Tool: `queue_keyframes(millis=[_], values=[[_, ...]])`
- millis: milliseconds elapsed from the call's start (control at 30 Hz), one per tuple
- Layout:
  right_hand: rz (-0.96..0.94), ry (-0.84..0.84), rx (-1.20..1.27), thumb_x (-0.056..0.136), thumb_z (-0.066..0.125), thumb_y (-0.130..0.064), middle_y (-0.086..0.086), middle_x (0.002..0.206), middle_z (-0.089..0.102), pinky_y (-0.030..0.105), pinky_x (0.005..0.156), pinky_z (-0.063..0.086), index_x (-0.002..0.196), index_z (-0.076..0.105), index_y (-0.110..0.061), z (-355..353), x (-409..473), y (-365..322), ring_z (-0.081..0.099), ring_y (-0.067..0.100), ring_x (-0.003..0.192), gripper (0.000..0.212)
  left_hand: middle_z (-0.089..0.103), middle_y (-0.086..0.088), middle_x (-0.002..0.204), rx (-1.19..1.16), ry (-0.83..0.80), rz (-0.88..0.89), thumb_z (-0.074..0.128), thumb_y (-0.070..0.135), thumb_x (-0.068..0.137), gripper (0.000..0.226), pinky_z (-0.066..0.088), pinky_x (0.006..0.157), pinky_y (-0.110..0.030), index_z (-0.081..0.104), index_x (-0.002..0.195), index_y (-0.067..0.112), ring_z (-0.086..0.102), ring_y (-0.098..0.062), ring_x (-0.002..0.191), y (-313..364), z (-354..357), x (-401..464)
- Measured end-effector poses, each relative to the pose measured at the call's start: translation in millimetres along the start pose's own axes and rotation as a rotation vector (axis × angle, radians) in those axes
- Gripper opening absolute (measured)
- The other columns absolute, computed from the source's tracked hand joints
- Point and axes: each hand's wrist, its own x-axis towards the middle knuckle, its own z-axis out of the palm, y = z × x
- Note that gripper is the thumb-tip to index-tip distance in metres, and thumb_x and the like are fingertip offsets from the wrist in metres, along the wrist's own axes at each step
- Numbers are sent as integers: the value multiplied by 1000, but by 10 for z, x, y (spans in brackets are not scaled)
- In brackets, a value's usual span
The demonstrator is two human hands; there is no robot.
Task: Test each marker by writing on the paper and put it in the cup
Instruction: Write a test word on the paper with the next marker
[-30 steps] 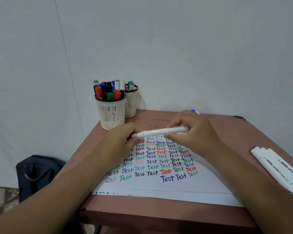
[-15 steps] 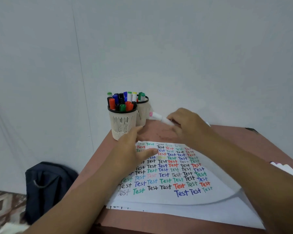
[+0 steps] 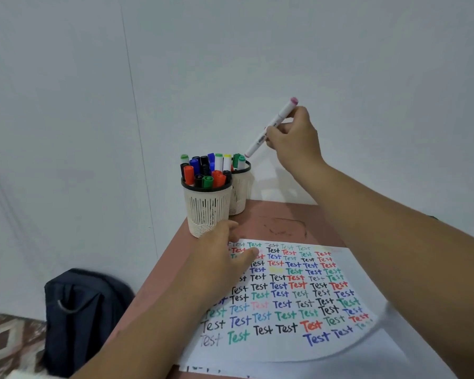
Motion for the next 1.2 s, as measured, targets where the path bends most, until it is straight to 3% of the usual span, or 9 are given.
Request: queue_keyframes(millis=[167,333,500,600,733,833,1067,1133,1200], values=[[53,-195,-151,96,63,-24,-2,100,73,37,81,59,115,55,-23,194,67,155,71,17,90,20,55,22,117,35,-15,11,69,58,85,65,46,96,-26,40,139,38,51,1,109,-42,25,35],[-12,-385,-447,103,55,-26,-2,102,63,23,58,35,111,62,-17,307,84,200,56,19,87,13,55,22,115,58,-31,22,69,60,83,65,49,97,-29,41,137,37,52,1,108,-67,43,59],[8,-400,-388,98,62,-25,0,122,70,30,80,43,132,58,-13,247,63,240,59,23,116,36,56,23,115,68,-32,35,69,60,84,63,49,98,-29,43,136,37,52,2,109,-57,28,51],[26,-410,-386,100,64,-27,-3,127,65,20,74,42,149,49,-19,24,23,278,58,14,108,52,56,22,117,66,-44,35,70,60,83,62,49,98,-28,44,134,38,53,2,109,-57,16,45],[-29,-516,-689,103,59,-16,-8,118,64,22,87,39,131,67,-25,-464,12,408,60,12,110,30,56,23,117,51,-55,38,72,61,81,63,48,100,-30,45,133,38,52,2,110,-51,5,45],[-12,-692,-958,102,58,-11,-6,122,67,27,92,47,119,74,-29,-844,-87,495,63,14,110,30,56,25,115,49,-54,39,74,61,79,62,49,100,-33,46,130,39,53,1,109,-60,10,61],[150,-904,-1240,98,61,-13,-1,136,60,36,100,50,130,70,-32,-1313,-393,640,60,26,124,38,57,27,109,48,-38,57,74,62,76,58,52,97,-35,48,124,41,54,3,104,-98,59,90],[156,-912,-1224,96,62,-8,-2,136,57,29,89,49,130,69,-35,-1409,-441,739,60,23,119,44,57,27,108,52,-29,58,74,63,75,59,51,96,-33,48,123,42,53,5,102,-97,59,84],[204,-881,-1155,94,65,-13,0,117,64,23,73,52,125,72,-27,-1450,-523,757,66,19,99,34,57,28,108,61,-29,63,74,64,75,58,51,95,-32,48,123,43,53,7,102,-98,59,79]])
